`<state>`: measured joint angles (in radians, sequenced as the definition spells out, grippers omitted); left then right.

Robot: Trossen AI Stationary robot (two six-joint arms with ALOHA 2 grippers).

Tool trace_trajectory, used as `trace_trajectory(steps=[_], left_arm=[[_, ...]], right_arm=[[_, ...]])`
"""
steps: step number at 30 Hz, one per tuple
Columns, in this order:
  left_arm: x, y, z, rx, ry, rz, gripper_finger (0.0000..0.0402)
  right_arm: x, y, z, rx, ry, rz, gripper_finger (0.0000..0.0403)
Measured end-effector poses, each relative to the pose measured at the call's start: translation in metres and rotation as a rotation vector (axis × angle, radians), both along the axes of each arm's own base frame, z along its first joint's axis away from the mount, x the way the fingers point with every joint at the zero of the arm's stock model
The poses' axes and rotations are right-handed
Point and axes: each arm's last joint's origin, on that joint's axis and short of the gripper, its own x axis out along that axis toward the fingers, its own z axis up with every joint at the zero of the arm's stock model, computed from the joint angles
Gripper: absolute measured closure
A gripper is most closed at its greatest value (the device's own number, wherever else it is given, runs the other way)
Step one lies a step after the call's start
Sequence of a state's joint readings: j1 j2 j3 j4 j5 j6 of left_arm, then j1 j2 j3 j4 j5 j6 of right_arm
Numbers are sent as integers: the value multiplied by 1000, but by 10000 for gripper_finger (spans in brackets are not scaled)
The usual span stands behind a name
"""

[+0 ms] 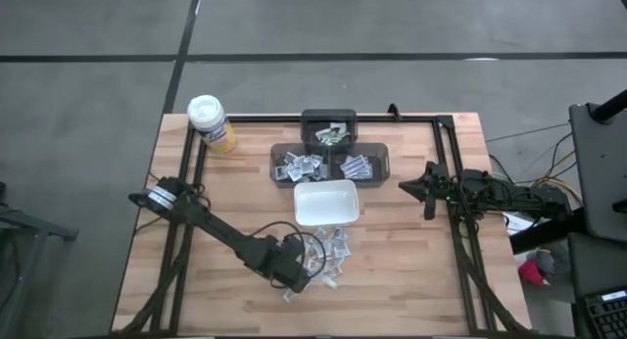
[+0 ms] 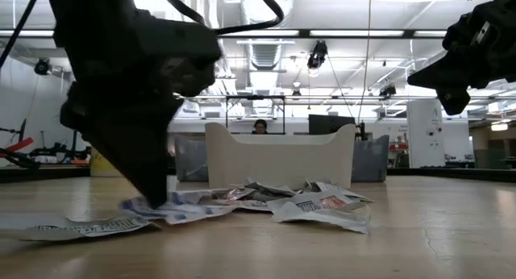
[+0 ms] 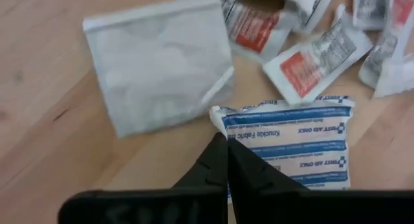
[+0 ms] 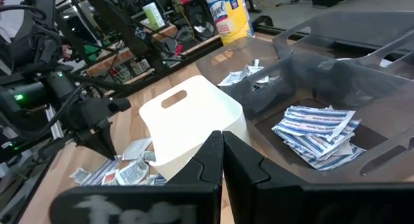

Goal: Pick & Place First Aid Supplies
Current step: Put the blue bandage into the right black bin

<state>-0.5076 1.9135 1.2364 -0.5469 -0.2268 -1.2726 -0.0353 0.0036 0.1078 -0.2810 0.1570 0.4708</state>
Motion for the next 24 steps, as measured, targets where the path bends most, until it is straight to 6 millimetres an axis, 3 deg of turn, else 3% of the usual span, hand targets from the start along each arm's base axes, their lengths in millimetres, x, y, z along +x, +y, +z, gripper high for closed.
trace_trajectory(steps=[13, 24], left_arm=[[-16, 7, 65, -66, -133, -124, 401], [-23, 24, 123, 123, -478, -66, 401]], right_arm=[[0, 0, 0, -3, 3, 1, 394], [0, 0, 0, 1, 5, 1, 394]])
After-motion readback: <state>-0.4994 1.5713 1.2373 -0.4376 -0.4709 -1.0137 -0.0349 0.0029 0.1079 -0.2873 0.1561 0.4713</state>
